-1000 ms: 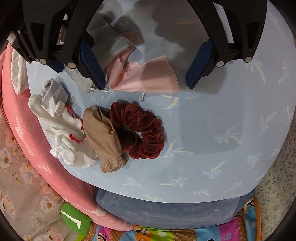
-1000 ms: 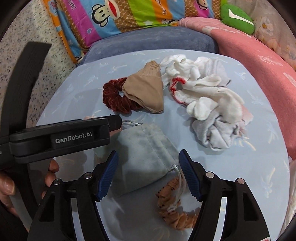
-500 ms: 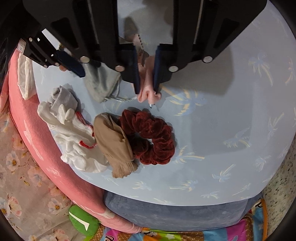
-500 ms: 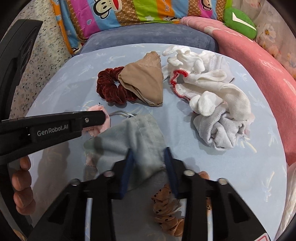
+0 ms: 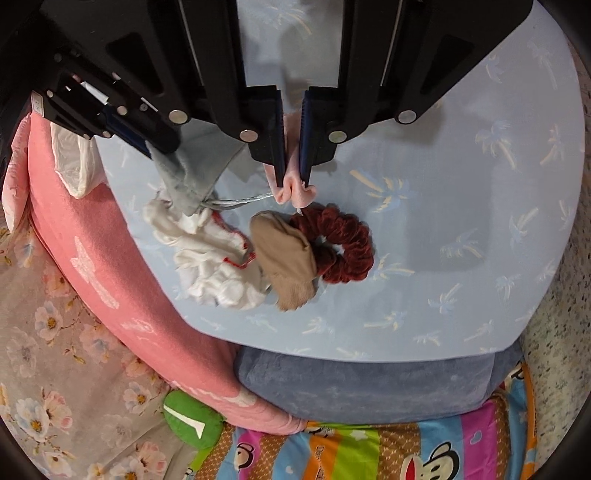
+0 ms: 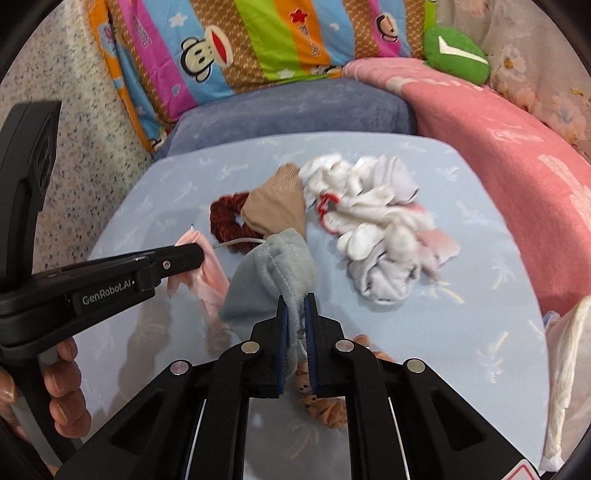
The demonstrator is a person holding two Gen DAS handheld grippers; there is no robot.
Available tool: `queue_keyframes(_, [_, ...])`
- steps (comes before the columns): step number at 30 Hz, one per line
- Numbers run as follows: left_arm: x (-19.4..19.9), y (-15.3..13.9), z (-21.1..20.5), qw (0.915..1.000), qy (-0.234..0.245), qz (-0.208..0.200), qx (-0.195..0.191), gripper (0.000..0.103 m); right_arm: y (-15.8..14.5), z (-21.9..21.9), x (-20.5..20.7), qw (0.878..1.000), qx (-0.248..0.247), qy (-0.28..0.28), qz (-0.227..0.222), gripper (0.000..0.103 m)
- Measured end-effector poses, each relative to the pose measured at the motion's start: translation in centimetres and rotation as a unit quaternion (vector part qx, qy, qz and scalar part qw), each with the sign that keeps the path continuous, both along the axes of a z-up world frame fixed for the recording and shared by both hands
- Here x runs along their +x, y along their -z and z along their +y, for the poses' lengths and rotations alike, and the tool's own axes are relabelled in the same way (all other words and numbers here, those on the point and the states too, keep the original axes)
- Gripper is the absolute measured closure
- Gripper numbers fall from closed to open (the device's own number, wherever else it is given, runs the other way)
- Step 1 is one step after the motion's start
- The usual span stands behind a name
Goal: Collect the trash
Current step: 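Grasp the pink cloth with the left tool while the right tool grasps the grey pouch, then carry the pink cloth and grey pouch over the white bin with both tools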
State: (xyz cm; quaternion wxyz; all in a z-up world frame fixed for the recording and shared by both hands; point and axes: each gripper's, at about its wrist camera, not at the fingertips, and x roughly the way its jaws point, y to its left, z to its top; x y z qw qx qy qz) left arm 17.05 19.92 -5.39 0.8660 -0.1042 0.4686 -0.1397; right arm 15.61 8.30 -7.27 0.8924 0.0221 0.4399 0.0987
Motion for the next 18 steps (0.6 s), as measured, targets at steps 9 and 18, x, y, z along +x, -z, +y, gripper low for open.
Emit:
queue_keyframes(9, [-1.9, -4.0, -3.2, 0.9985, 0.027, -0.048, 0.003, 0.096, -6.1, -4.7, -3.1, 0.996, 0.025, 0.050, -0.066, 0.093])
queue_keyframes(18, [-3.4, -7.2, -8.9, 0.9935, 0.074, -0.085, 0.009, 0.096, -10.3, -11.7, -6.5, 0.986, 0.043, 0.118, -0.114, 0.093])
